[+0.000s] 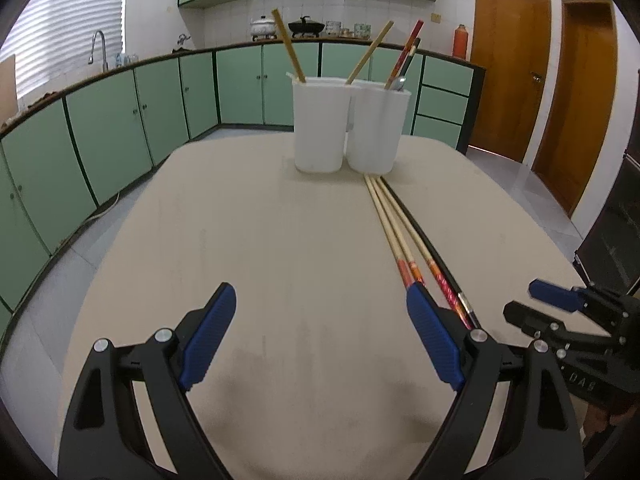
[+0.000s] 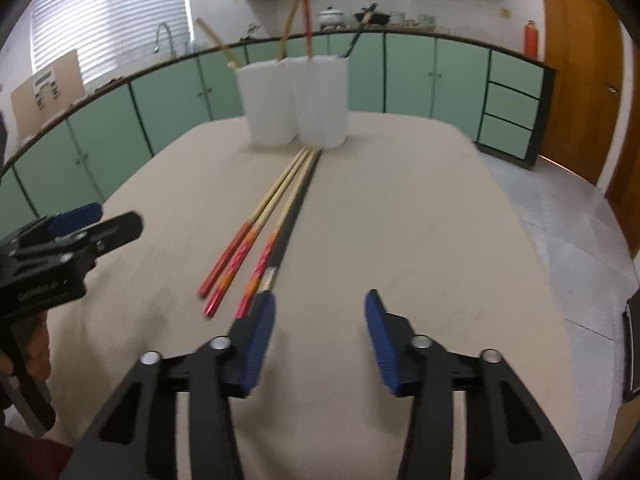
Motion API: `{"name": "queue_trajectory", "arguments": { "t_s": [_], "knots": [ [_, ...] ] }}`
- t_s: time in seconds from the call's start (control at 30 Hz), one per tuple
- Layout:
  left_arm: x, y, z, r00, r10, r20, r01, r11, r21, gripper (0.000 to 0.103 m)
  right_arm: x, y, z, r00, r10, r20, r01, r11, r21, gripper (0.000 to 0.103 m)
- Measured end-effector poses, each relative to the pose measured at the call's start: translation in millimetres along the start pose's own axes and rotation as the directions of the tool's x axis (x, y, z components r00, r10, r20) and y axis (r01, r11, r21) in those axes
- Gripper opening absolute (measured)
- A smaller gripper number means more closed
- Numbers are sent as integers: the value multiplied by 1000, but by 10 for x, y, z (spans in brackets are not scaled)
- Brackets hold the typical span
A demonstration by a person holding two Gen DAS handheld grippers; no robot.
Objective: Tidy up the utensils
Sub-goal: 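Withdraw both open tools from the holder back over the remaining chopsticks, then grasp the black chopstick with the right tool while the left tool grasps a red-patterned chopstick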
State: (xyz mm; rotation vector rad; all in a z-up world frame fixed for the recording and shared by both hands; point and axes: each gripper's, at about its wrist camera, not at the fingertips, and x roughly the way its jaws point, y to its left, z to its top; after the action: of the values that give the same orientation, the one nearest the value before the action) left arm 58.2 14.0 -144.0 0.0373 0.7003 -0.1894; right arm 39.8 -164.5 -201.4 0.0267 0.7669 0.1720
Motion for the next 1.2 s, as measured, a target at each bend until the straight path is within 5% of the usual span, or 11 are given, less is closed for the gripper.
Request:
{"name": "queue_trajectory", "arguments": {
  "t_s": [0.33, 0.77, 0.93, 1.2],
  "knots": [
    [71, 43, -119, 999, -12, -36, 11, 999, -31, 85, 82, 214, -94, 999, 37, -39, -39, 998, -44, 26],
    [120, 48, -125, 999, -21, -46, 19, 999, -47, 85, 160, 318, -63, 999, 23, -33, -24, 998, -51, 24],
    [135, 43, -137, 999, -21, -48, 19, 999, -45, 85, 173, 317, -60, 1000, -4, -26, 2, 998, -63, 14],
    [150, 2, -149, 998, -25, -52, 24, 999, -35, 85, 181, 238, -46, 1000, 11, -25, -11, 1000, 3, 15]
  ]
}}
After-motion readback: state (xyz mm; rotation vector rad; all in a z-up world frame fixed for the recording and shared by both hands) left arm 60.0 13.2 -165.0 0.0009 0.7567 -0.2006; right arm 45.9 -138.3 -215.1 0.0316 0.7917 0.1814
